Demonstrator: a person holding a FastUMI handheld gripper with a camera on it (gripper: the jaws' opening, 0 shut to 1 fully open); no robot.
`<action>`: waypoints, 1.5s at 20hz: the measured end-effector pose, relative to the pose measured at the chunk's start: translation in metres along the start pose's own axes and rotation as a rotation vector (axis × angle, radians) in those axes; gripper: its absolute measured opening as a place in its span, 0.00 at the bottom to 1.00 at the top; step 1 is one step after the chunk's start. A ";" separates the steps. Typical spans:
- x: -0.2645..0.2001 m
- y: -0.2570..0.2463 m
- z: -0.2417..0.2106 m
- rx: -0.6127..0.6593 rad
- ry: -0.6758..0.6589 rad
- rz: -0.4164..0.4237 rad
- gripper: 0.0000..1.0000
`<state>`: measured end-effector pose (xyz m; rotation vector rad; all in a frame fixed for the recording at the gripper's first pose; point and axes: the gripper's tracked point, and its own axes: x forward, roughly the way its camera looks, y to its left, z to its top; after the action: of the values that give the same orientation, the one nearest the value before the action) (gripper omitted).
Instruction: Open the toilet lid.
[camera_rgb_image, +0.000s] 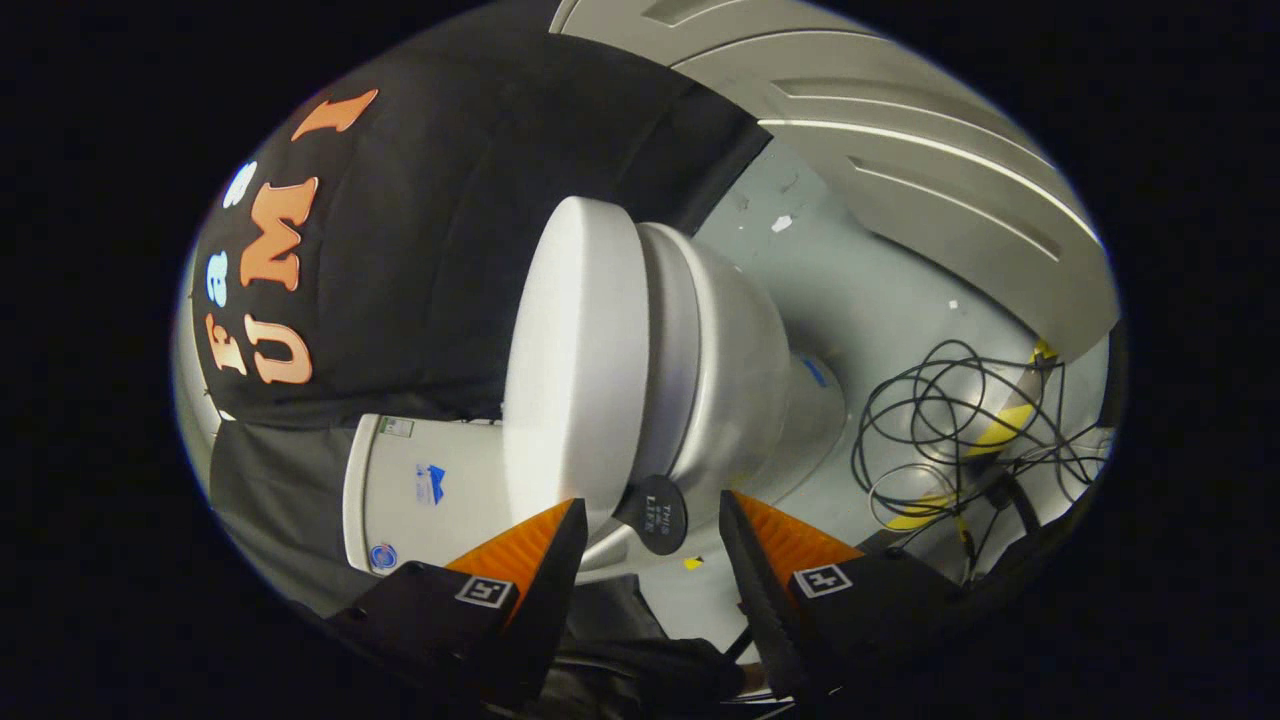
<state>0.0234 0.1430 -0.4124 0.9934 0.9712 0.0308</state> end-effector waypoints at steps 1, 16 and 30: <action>0.004 0.003 0.000 -0.018 -0.014 0.014 0.86; 0.003 -0.006 0.000 0.065 -0.011 -0.010 0.15; 0.003 0.001 0.004 0.184 -0.062 0.019 0.09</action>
<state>0.0284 0.1422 -0.4133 1.1655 0.9194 -0.0747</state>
